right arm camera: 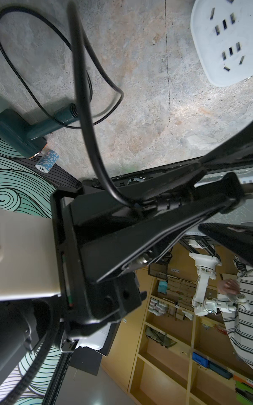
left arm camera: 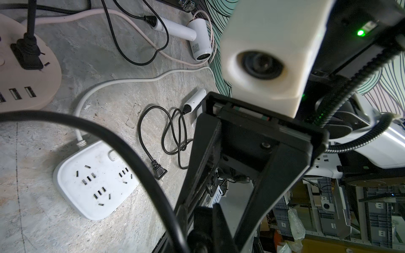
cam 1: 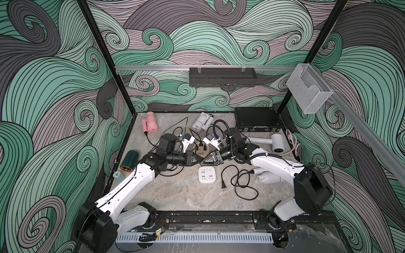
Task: Charge the blow dryers
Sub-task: Adjust the plug.
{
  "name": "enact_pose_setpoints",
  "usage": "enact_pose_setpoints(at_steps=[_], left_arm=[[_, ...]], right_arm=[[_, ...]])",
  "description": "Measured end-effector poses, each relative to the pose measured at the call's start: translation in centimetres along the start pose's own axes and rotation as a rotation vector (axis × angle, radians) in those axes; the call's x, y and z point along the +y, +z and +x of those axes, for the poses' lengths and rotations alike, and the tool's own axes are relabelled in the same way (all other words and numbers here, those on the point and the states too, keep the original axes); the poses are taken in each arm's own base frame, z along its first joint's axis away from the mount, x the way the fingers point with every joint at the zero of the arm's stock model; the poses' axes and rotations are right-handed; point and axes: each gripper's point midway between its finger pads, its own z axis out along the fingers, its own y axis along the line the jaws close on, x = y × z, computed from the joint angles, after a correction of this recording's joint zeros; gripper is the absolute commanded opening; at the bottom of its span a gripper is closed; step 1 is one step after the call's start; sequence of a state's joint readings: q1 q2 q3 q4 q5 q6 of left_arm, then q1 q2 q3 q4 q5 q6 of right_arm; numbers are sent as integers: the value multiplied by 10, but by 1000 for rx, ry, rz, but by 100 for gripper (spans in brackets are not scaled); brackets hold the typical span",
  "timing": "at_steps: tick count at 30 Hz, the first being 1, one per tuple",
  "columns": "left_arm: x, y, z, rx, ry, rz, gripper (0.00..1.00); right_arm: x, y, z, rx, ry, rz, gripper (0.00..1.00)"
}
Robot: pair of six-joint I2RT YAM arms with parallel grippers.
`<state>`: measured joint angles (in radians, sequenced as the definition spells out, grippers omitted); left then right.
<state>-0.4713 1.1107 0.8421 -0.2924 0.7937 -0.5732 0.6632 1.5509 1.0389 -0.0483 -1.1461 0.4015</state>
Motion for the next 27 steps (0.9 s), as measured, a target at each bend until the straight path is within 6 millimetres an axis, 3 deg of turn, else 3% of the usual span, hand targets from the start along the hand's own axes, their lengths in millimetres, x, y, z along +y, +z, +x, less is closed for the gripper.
enact_pose_setpoints(at_steps=[6, 10, 19, 22, 25, 27], left_arm=[[0, 0, -2, -7, 5, 0, 0], [-2, 0, -4, -12, 12, 10, 0], [-4, 0, -5, -15, 19, 19, 0], [-3, 1, -4, -12, 15, 16, 9], [0, 3, -4, -6, 6, 10, 35], [5, 3, -4, -9, -19, -14, 43]], right_arm=[[4, 0, 2, 9, 15, -20, 42], [3, 0, 2, 7, 26, -16, 29], [2, -1, 2, 5, 29, -9, 19], [0, -1, 3, 6, 34, 0, 16], [-4, -1, 4, 6, 37, 19, 16], [-8, 0, 6, 7, 44, 40, 14]])
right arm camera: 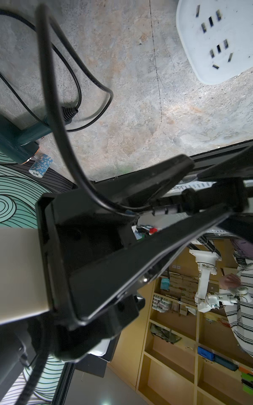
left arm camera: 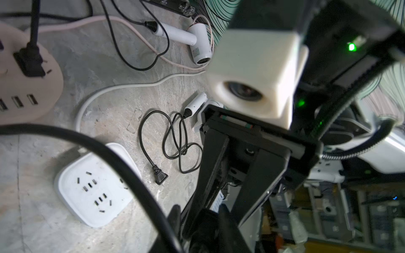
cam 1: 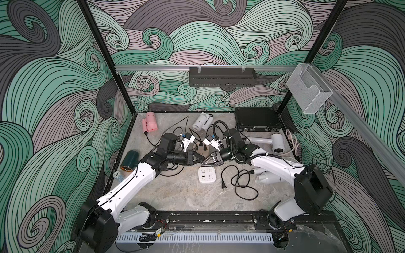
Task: Charge the blow dryers
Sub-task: Adjust the plug.
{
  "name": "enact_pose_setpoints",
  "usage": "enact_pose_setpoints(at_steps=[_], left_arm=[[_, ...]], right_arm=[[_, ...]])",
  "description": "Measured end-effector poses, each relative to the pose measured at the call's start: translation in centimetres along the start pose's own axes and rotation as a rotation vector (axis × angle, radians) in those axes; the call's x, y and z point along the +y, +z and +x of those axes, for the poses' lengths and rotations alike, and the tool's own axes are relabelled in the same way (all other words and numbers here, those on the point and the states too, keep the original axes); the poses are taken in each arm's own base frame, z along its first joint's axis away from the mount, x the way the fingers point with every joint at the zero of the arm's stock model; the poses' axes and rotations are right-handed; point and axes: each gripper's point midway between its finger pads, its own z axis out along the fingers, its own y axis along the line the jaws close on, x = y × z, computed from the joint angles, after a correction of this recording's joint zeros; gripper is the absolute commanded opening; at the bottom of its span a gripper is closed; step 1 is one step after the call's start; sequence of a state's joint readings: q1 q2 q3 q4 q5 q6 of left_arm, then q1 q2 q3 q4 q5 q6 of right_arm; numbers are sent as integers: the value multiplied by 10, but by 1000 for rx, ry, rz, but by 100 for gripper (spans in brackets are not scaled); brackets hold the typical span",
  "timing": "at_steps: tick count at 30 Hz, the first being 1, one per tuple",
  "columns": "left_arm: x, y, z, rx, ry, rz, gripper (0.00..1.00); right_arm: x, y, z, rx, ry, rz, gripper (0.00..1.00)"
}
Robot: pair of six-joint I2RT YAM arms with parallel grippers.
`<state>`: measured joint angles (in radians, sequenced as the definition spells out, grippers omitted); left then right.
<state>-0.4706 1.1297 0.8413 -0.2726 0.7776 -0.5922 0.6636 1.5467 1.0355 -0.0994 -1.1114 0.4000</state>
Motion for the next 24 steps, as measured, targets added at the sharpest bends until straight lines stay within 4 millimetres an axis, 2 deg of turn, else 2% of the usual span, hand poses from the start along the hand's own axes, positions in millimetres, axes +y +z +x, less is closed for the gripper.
enact_pose_setpoints(at_steps=[7, 13, 19, 22, 24], left_arm=[[15, 3, -2, 9, -107, -66, 51], [17, 7, -7, 17, -185, -79, 51], [22, 10, -6, 25, -239, -88, 46], [26, 14, -5, 35, -273, -95, 34], [29, 16, -4, 43, -296, -99, 30]], right_arm=[[-13, -4, -2, -32, -8, 118, 14], [-16, -16, -11, -107, -89, 282, 13], [-26, -10, -4, -101, -176, 449, 10], [-32, -3, 3, -79, -212, 521, 10], [-35, -1, 5, -72, -233, 566, 10]])
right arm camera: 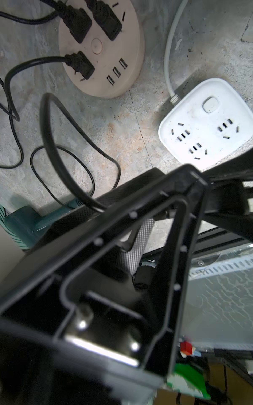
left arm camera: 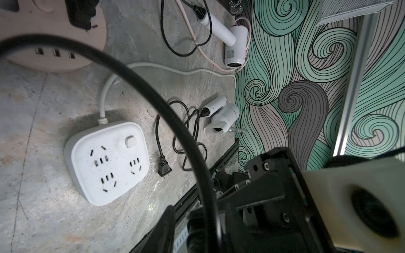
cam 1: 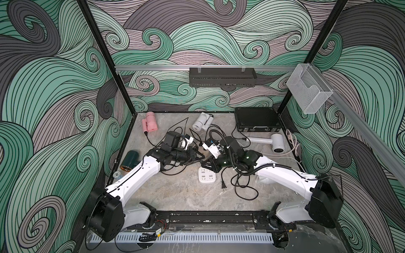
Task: Charge the blow dryers
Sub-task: Adjust the plug.
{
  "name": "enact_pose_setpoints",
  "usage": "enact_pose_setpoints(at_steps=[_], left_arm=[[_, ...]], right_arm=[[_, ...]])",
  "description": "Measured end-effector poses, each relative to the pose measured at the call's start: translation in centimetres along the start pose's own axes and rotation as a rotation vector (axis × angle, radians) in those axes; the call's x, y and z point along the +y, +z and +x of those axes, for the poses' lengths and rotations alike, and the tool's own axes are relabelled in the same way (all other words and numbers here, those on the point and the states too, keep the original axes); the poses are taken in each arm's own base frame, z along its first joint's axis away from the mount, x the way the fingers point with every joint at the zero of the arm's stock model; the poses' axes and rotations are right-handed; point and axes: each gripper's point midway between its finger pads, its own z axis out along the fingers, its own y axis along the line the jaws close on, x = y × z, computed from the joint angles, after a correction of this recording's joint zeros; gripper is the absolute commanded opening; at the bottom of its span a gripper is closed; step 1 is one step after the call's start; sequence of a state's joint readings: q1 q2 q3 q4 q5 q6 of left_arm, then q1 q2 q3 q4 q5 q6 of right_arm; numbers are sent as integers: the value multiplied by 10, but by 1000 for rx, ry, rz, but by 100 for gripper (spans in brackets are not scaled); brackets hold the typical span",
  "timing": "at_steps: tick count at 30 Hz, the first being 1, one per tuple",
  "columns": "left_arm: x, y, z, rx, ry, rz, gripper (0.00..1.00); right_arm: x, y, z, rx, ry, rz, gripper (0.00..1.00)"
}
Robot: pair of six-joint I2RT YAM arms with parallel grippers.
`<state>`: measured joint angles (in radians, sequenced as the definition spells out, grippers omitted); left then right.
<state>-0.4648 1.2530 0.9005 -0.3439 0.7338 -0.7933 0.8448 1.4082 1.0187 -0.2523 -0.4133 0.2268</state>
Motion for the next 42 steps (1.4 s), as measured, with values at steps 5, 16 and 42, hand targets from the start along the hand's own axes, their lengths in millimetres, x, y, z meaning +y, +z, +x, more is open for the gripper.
enact_pose_setpoints(at_steps=[5, 16, 42], left_arm=[[2, 2, 1, 11, -35, -5, 31], [6, 4, 3, 10, -89, 1, 38], [2, 15, -8, -16, -122, 47, 6]], right_arm=[[-17, 0, -5, -30, -13, 118, 10], [-27, -6, -10, -81, -34, 215, 10], [-23, 0, -9, -79, -58, 228, 24]])
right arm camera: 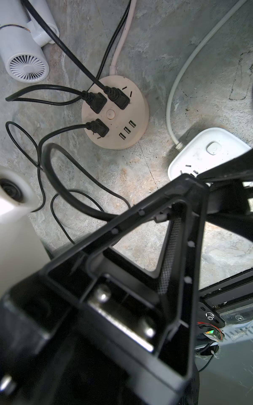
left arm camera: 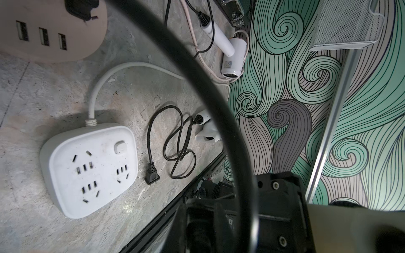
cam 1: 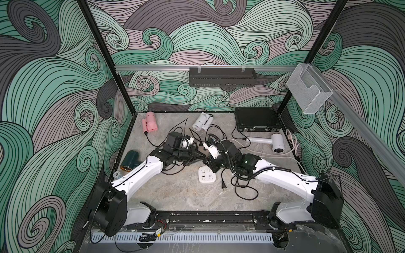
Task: Charge the blow dryers
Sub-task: Adjust the plug, then insert the plug into the socket.
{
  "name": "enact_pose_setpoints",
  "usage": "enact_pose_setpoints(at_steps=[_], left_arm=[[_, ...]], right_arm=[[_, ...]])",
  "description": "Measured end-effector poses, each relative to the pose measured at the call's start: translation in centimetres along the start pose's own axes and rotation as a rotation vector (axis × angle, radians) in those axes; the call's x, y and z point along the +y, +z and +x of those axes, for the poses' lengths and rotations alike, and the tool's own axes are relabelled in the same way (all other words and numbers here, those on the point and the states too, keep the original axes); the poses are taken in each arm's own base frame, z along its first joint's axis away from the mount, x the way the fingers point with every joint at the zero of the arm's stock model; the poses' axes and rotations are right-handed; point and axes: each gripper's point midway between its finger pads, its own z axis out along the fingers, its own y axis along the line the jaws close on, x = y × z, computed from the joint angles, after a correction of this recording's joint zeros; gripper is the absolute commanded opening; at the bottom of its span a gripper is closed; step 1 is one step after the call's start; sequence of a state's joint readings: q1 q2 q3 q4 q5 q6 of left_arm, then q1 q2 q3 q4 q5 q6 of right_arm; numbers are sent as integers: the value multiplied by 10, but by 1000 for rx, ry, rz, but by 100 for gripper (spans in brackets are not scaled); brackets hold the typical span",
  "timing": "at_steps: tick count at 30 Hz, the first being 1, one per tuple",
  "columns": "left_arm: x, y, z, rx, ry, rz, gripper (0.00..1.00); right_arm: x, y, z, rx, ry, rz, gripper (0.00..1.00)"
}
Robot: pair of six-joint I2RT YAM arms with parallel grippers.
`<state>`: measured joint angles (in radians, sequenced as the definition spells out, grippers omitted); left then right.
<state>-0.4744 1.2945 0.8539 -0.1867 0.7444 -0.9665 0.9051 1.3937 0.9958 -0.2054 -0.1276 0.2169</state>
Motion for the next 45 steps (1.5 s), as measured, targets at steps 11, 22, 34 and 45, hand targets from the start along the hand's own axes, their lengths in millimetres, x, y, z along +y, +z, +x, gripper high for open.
enact_pose_setpoints(at_steps=[11, 22, 34, 45], left_arm=[[21, -3, 7, 19, 8, -97, 3], [69, -38, 4, -76, -72, -248, 2], [107, -23, 20, -82, 35, -517, 0], [102, 10, 17, -136, 223, -669, 0]], right_arm=[[-10, -19, -10, -33, 70, 9, 61], [-70, -56, -9, -71, 262, 121, 64], [-85, -27, 29, 57, 324, 164, 64], [-89, -25, 36, 69, 326, 182, 63]])
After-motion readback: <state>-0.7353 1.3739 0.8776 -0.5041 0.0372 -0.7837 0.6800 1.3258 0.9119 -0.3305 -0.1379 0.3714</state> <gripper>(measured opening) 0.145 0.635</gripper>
